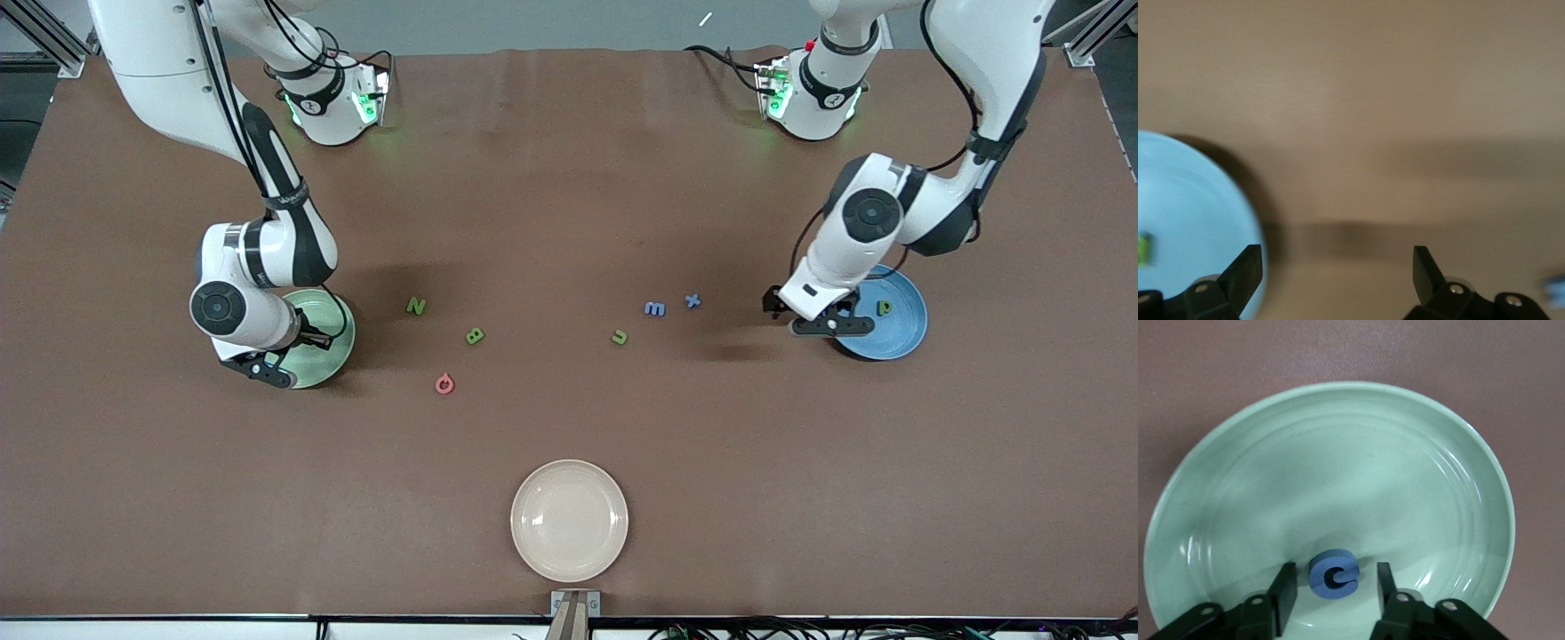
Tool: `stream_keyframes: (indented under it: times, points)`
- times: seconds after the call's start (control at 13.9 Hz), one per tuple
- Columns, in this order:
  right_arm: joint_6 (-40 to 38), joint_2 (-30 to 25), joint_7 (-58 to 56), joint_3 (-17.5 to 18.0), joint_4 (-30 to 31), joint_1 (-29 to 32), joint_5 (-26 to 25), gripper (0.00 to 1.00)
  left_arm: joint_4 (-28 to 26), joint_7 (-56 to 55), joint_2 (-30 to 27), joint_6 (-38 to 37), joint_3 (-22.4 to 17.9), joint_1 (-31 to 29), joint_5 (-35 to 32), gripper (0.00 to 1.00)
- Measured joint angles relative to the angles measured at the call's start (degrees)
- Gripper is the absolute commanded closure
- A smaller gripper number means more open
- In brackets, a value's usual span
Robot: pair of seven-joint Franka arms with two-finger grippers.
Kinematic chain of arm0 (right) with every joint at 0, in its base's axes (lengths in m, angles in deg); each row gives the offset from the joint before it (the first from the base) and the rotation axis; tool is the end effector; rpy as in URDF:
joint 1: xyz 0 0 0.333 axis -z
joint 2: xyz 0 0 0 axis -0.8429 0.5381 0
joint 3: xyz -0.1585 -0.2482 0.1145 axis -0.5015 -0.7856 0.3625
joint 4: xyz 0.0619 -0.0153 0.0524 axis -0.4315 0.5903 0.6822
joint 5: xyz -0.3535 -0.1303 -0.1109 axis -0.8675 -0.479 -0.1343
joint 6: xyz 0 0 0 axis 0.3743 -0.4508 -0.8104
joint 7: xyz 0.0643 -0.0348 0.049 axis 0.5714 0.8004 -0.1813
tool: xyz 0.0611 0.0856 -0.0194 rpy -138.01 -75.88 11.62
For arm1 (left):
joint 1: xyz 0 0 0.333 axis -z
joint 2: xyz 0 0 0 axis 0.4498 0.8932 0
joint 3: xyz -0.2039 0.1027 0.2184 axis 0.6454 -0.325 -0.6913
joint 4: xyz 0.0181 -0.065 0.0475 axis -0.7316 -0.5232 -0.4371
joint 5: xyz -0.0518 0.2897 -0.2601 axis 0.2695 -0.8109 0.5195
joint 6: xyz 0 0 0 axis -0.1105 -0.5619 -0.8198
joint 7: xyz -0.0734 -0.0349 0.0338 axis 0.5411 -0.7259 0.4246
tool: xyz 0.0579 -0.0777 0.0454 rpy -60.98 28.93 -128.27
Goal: Sort upper and lower case letters into plates
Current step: 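Reach the left gripper to the blue x while the right gripper reaches the N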
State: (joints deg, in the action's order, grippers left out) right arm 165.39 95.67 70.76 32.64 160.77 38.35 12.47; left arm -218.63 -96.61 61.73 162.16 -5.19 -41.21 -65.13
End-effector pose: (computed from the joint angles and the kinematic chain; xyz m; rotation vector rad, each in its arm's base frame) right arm 0.5547 0.0432 0.1821 2.9286 -0.5218 -0.2736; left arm 0.4922 -0.1649 0.2400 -3.0688 -0.1119 -0.0544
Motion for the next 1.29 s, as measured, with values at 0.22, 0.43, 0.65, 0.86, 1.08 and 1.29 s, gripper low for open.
stream_keyframes:
  times: [0.22, 0.43, 0.65, 0.86, 1.08, 1.29]
  points:
    - [-7.55, -0.14, -1.59, 0.0, -4.11, 0.3, 0.03, 0.0, 2.0, -15.03, 2.73, -0.05, 4.05, 1.96, 0.0, 0.01]
    - [-20.95, -1.51, -1.78, 0.07, -12.94, 0.33, 5.85, 0.0, 3.98, -23.7, 6.61, 0.0, 4.25, 6.15, 0.0, 0.01]
    - [-24.53, -6.21, -1.96, 0.47, -13.87, 0.12, 9.06, 0.0, 4.97, -25.51, 8.9, 0.07, 4.24, 8.22, -0.07, 0.01]
    - [-24.54, -11.99, -2.43, 0.9, -10.3, -1.55, 9.17, 0.0, 5.95, -25.51, 10.71, 0.13, 4.23, 9.28, -0.49, 0.08]
    - [-15.08, -16.87, -2.44, 1.1, -1.24, -5.29, 9.21, 0.0, 6.96, -25.51, 12.45, 0.13, 4.22, 9.84, -1.76, 0.23]
    - [-2.49, -18.31, -2.32, 1.19, 8.03, -9.09, 9.22, 0.0, 7.42, -25.51, 13.73, 0.13, 4.09, 9.83, -2.22, 0.27]
